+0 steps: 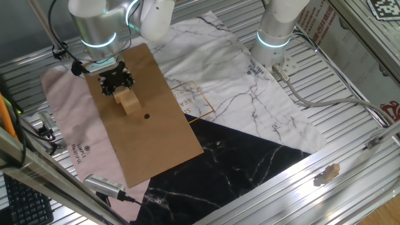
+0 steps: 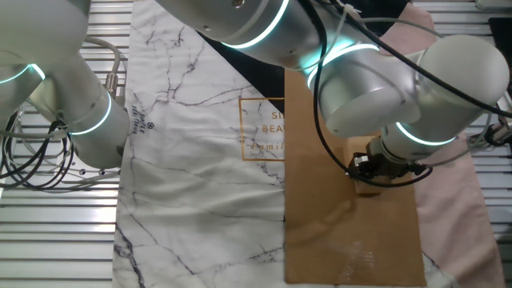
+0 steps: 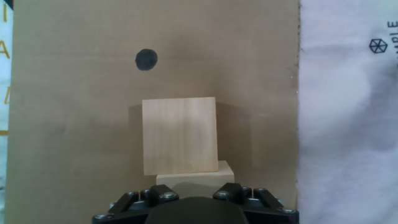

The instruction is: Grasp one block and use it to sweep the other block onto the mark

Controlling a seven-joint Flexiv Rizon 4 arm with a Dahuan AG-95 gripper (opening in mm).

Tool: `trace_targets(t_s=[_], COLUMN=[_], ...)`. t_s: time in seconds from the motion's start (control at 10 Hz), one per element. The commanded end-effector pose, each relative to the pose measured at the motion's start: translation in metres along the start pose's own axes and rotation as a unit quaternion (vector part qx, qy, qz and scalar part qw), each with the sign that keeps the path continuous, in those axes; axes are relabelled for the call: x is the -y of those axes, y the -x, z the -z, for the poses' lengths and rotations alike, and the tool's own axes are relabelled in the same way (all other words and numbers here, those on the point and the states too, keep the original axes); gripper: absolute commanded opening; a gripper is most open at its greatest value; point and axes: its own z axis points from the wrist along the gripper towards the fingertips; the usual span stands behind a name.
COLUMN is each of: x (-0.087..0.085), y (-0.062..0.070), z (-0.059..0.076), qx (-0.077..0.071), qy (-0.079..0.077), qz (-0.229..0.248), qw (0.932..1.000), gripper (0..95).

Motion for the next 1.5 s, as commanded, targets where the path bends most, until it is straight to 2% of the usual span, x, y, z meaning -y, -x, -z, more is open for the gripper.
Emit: trace_targets(t_s=[0.1,0.9,1.5], x=[0.002,0.004,0.005], y=[0.005,0.011,0.015], z=[0.0,-0.001,-0.002], qx=[-0.001,0.0,0.006], qy=[-0.003,-0.009,-0.013], qz=[0.01,0.032,0.053], qw=[0.9999,0.9994,0.9985], gripper=[0.0,0.0,0.0])
